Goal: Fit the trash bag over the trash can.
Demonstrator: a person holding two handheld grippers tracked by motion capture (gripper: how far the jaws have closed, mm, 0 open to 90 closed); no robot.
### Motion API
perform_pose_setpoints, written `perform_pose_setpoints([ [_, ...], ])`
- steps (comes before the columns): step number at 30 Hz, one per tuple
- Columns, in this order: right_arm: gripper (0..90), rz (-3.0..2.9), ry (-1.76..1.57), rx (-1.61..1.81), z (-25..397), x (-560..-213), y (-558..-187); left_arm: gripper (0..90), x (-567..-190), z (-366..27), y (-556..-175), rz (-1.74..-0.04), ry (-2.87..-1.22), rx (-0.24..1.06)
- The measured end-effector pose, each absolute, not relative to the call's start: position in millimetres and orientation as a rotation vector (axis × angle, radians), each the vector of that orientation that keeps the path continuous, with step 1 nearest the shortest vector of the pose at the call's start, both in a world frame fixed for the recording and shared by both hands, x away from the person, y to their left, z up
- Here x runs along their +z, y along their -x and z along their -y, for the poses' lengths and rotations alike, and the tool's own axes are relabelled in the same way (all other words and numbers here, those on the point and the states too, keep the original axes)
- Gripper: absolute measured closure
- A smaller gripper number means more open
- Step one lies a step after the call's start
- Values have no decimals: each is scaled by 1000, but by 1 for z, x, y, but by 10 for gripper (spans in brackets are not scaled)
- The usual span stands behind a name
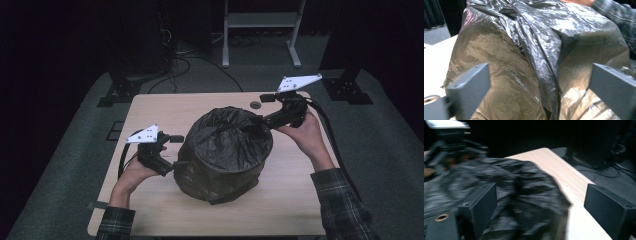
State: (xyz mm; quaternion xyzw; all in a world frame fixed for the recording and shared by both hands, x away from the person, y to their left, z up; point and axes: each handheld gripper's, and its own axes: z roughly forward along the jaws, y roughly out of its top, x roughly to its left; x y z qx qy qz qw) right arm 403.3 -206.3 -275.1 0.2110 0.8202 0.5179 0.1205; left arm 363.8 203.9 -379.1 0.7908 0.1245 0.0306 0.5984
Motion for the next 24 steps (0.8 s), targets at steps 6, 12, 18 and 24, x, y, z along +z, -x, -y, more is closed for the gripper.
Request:
perform_pose_setpoints([
  [6, 100, -2495, -524, 1460, 198, -273, -380, 0, -381, -200, -364, -300, -1833, 87],
  [12, 101, -2629, -459, 1303, 181, -281, -371, 0, -381, -196, -364, -292, -1833, 94],
  [18, 101, -2748, -418, 1074, 158, -287, -371, 0, -383, -191, -363, -276, -1845, 84],
  [24, 101, -2842, -442, 918, 145, -295, -378, 0, -384, -188, -363, -263, -1851, 71],
])
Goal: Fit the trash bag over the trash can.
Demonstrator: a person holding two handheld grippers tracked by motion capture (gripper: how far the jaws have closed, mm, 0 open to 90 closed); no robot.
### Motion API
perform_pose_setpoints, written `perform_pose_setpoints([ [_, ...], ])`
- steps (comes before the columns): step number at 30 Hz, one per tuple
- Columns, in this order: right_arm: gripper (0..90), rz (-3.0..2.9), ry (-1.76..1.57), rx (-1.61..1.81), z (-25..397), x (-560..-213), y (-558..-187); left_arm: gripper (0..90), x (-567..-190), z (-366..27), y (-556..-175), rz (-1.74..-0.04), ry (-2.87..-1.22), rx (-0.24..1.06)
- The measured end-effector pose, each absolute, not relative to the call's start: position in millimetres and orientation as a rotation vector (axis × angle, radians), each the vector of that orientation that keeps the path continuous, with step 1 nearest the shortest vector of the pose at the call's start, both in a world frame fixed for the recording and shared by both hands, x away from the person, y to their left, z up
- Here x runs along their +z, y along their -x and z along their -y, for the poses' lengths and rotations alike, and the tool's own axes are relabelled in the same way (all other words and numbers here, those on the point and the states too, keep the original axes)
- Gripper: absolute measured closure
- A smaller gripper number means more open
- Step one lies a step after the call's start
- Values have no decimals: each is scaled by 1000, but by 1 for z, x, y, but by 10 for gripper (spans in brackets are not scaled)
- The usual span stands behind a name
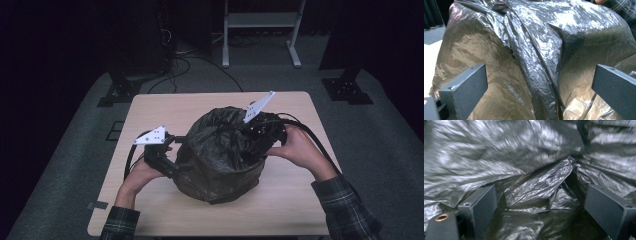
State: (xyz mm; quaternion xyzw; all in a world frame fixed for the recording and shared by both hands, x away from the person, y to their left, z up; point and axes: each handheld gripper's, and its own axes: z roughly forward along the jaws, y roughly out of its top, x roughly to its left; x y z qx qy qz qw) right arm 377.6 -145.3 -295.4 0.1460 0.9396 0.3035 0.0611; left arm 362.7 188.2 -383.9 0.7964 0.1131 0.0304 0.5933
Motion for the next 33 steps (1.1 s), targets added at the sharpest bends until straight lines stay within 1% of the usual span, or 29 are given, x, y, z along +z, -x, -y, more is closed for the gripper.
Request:
perform_pose_setpoints([
  [9, 101, -2966, -548, 732, 139, -307, -387, 0, -386, -183, -363, -254, -1861, 57],
  [16, 101, -3036, -532, 410, 127, -309, -385, 0, -389, -179, -363, -244, -1872, 46],
  [20, 101, -3057, -516, 289, 123, -310, -384, 0, -389, -179, -363, -243, -1873, 47],
  [24, 102, -3069, -506, 339, 124, -307, -384, 0, -387, -181, -363, -247, -1865, 48],
  [28, 101, -3025, -512, 496, 128, -289, -379, 0, -386, -181, -363, -251, -1862, 55],
  [33, 101, -2929, -498, 679, 126, -270, -385, 0, -385, -181, -362, -247, -1857, 55],
])
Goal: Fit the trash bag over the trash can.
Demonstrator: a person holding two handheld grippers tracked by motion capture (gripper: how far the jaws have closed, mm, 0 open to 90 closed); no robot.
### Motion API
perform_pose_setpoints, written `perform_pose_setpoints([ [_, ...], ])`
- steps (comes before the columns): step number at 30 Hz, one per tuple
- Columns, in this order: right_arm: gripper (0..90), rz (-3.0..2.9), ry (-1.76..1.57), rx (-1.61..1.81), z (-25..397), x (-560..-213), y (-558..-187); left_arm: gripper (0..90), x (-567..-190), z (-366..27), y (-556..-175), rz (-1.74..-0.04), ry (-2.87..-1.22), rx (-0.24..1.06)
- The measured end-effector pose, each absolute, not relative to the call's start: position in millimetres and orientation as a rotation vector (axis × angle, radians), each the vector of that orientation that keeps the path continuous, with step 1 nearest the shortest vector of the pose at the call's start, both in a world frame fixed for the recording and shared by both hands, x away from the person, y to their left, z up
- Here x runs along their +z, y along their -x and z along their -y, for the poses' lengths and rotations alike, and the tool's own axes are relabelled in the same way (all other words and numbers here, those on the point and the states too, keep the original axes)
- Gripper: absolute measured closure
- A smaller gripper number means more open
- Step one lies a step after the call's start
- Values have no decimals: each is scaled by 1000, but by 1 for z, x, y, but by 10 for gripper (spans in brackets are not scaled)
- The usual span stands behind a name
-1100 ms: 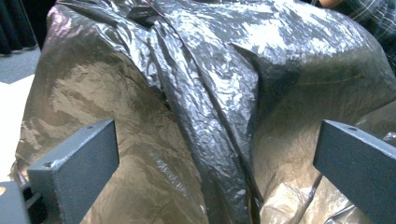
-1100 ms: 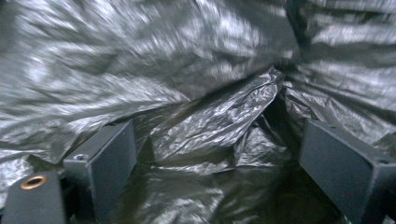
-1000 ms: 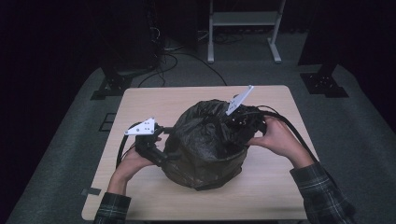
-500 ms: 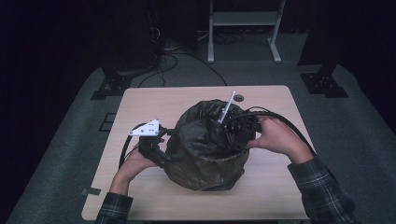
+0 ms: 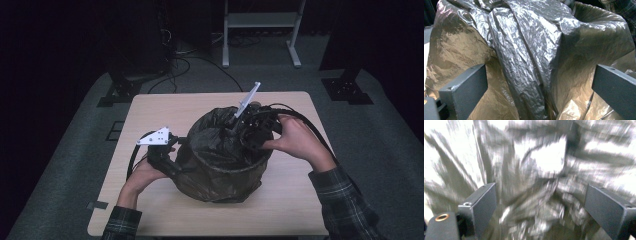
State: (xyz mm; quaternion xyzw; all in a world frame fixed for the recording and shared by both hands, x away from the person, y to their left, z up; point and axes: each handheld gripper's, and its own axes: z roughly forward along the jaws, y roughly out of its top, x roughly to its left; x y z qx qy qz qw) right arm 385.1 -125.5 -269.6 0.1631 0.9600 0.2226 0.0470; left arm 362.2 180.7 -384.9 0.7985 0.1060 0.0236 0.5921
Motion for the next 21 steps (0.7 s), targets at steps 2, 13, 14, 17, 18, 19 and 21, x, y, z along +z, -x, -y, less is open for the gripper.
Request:
perform_pose_setpoints([
  [2, 101, -2916, -490, 727, 119, -268, -388, 0, -385, -181, -362, -247, -1856, 56],
  [13, 100, -2920, -464, 741, 66, -293, -412, 0, -384, -184, -363, -244, -1852, 60],
  [14, 100, -2922, -456, 737, 62, -296, -414, 0, -384, -184, -363, -246, -1850, 59],
  [17, 99, -2932, -443, 745, 51, -305, -417, 0, -384, -184, -363, -245, -1852, 60],
  [18, 99, -2939, -450, 747, 49, -308, -418, 0, -384, -184, -363, -245, -1851, 60],
  [19, 99, -2948, -456, 730, 47, -312, -419, 0, -384, -184, -363, -244, -1850, 60],
  [21, 99, -2964, -458, 706, 44, -318, -419, 0, -384, -184, -363, -246, -1850, 60],
])
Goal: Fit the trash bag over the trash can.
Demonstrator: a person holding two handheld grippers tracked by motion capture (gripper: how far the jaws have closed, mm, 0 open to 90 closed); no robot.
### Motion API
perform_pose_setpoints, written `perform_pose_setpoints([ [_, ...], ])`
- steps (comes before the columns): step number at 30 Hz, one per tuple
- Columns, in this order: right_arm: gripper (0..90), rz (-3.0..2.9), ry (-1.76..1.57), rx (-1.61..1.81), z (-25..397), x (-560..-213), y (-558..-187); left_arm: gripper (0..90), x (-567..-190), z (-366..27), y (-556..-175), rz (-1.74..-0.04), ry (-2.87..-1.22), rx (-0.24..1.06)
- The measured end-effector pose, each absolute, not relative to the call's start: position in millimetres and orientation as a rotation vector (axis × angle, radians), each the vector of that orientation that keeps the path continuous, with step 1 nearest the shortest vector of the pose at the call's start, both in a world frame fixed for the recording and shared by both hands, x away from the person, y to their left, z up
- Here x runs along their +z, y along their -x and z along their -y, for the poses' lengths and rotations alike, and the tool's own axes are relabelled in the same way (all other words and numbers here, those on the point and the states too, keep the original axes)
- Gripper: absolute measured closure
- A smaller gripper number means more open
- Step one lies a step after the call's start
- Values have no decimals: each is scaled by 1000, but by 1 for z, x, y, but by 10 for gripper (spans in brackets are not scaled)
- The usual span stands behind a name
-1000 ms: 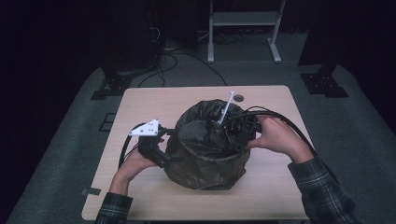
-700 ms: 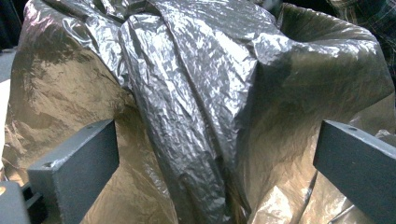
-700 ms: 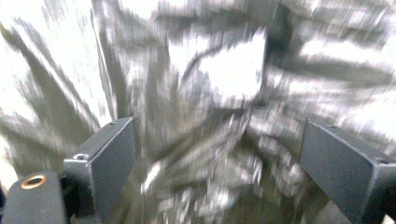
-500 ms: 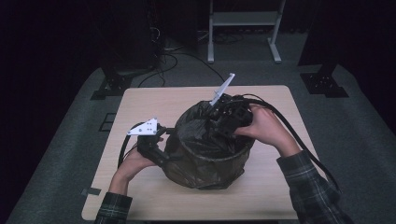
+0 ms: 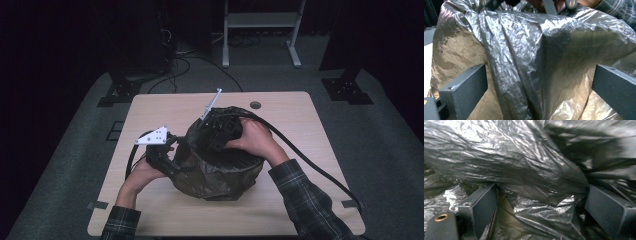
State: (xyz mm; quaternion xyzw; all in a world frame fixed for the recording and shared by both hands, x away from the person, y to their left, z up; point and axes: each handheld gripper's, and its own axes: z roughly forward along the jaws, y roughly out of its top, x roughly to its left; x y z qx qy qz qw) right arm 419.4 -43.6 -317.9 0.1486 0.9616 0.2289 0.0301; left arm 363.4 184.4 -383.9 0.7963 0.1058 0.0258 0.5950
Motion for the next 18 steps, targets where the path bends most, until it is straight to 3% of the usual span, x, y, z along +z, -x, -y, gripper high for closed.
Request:
perform_pose_setpoints([
  [9, 98, -2990, -450, 692, 37, -326, -421, 0, -385, -183, -364, -246, -1856, 58],
  [18, 98, -2902, -495, 654, 63, -300, -417, 0, -385, -183, -363, -248, -1858, 58],
])
